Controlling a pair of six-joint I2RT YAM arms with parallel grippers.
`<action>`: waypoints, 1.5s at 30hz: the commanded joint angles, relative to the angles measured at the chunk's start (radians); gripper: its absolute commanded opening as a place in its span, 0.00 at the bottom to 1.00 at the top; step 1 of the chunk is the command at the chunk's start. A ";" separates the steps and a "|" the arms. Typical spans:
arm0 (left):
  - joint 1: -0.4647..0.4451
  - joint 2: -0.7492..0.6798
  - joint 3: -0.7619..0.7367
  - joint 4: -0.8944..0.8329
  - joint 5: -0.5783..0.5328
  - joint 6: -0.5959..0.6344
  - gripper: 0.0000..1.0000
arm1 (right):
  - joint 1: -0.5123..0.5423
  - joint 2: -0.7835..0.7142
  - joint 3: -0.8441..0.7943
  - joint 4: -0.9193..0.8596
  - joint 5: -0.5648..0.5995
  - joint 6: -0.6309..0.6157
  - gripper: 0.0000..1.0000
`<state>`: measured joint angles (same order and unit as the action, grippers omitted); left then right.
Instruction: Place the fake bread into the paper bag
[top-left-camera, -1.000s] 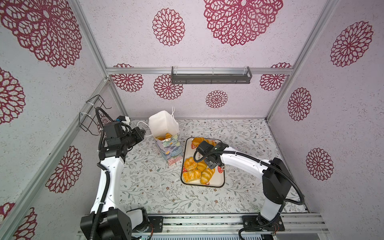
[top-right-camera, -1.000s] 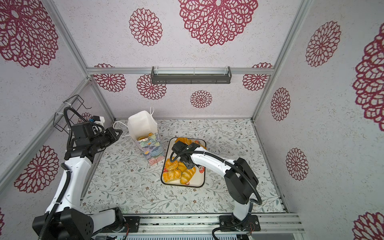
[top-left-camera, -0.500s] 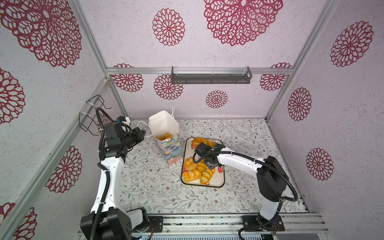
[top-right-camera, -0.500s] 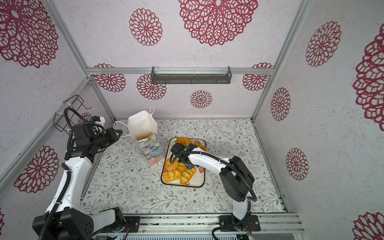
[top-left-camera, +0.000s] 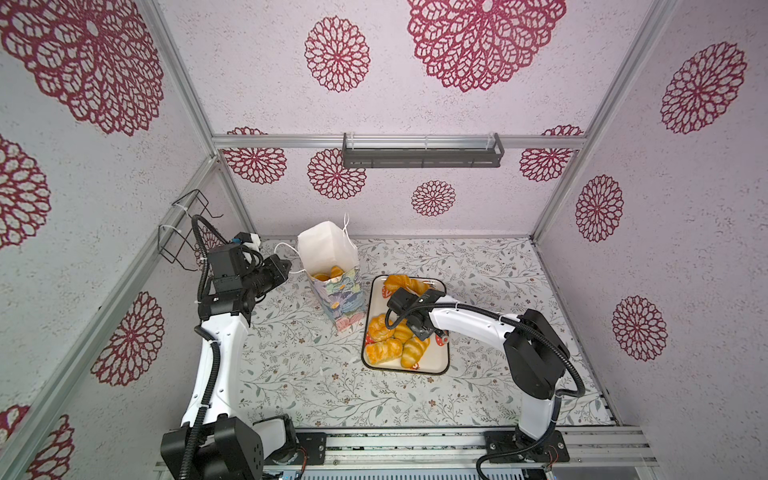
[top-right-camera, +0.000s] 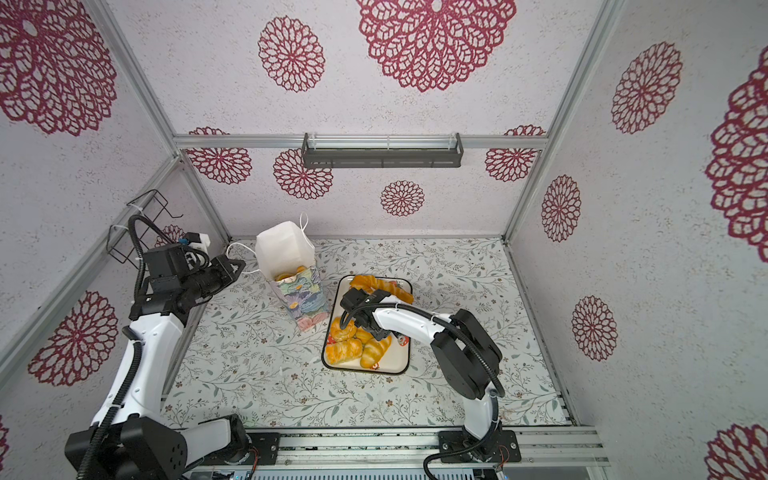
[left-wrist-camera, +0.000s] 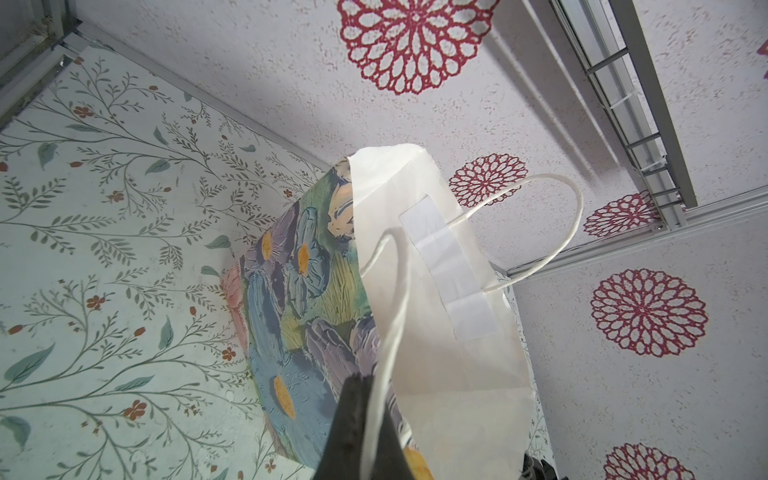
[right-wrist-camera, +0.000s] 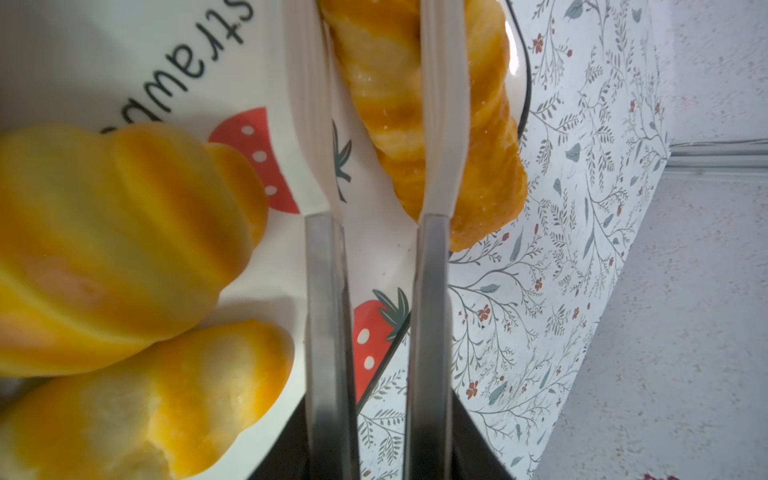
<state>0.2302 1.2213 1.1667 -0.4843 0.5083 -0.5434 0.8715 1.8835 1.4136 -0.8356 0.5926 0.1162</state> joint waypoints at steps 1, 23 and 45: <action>0.010 -0.013 -0.009 0.012 -0.001 0.003 0.00 | 0.004 -0.010 0.022 0.000 0.035 -0.012 0.32; 0.012 -0.009 -0.007 0.013 -0.001 0.003 0.00 | 0.012 -0.268 0.021 -0.006 -0.068 0.061 0.21; 0.012 -0.006 -0.006 0.015 0.001 0.001 0.00 | 0.039 -0.438 0.253 -0.025 -0.273 0.129 0.20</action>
<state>0.2321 1.2213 1.1667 -0.4843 0.5083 -0.5438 0.8986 1.4929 1.6066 -0.8780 0.3267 0.2218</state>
